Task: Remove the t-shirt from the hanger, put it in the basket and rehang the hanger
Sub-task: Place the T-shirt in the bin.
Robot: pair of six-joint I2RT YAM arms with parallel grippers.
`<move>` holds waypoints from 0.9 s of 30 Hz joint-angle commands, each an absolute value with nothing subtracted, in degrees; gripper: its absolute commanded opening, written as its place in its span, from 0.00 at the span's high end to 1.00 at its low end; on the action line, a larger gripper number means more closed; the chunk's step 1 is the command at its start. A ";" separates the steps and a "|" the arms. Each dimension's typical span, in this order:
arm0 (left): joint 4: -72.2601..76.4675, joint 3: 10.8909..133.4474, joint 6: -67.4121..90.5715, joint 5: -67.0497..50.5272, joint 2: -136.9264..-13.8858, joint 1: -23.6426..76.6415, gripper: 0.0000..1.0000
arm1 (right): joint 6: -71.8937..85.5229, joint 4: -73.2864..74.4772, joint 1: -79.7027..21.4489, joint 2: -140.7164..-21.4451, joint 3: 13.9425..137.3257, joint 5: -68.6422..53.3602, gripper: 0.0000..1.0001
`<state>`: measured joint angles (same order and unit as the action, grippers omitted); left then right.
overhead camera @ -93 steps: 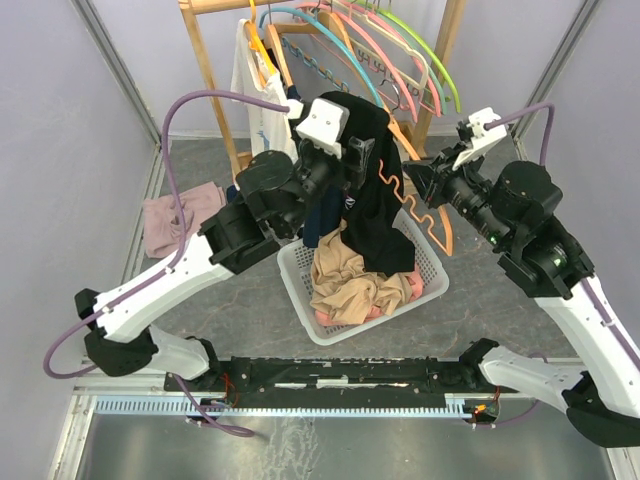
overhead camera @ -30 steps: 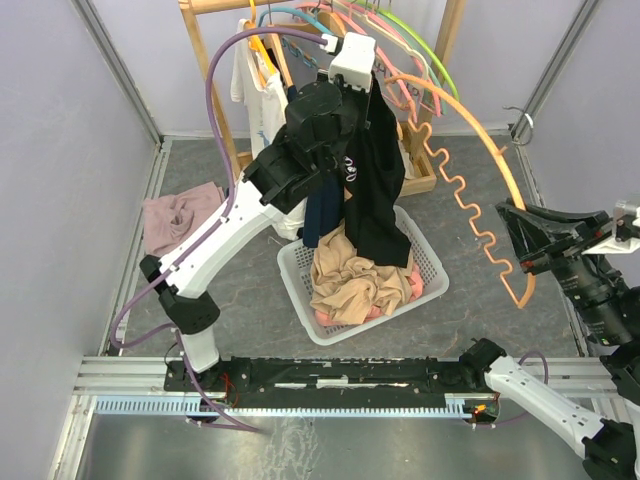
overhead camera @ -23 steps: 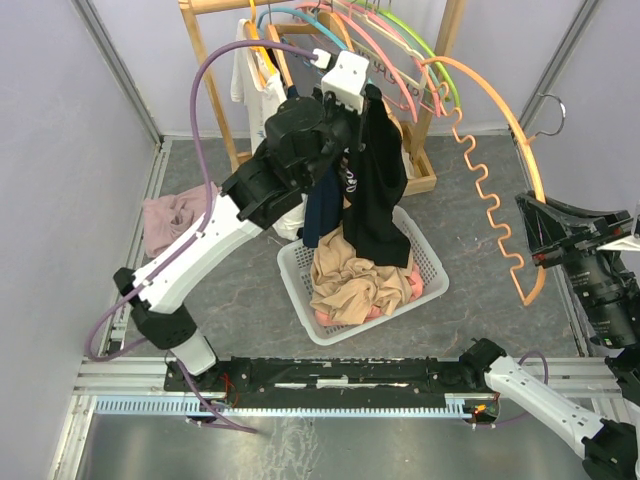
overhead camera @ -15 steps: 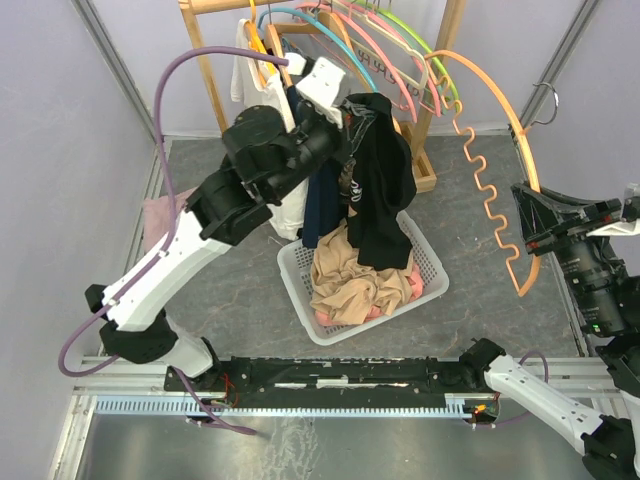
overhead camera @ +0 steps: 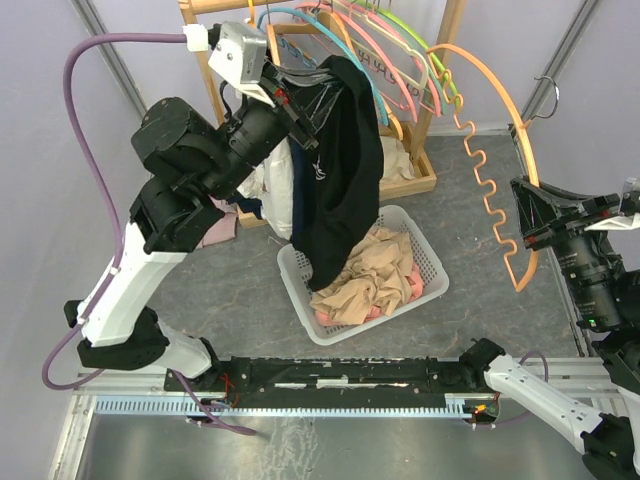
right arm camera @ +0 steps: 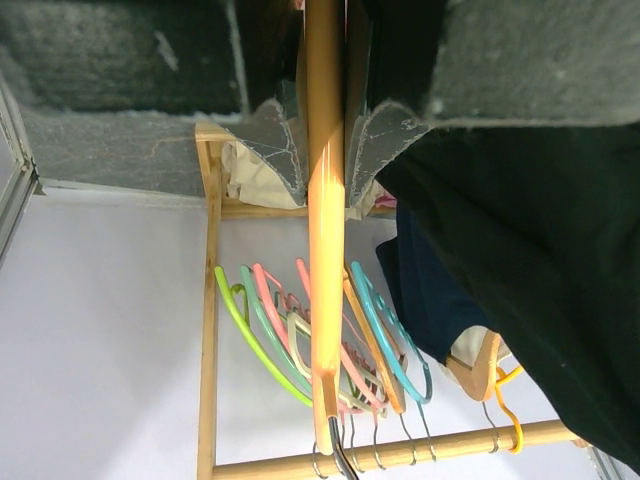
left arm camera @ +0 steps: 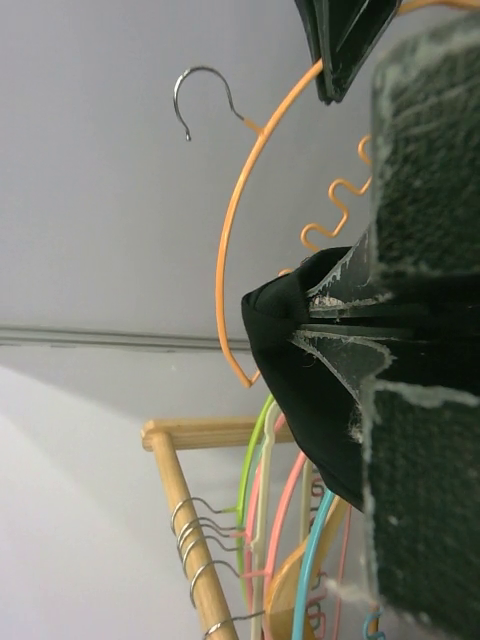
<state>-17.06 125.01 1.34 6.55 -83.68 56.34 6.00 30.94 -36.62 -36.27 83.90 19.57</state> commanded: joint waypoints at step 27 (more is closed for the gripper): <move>-17.14 79.58 17.35 21.45 -85.10 62.07 0.61 | 5.39 25.68 -36.66 -38.07 80.98 20.02 0.99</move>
<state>-18.85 81.71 12.43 18.20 -84.03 61.95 5.91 30.48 -36.62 -37.17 81.23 20.01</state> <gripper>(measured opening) 0.245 0.194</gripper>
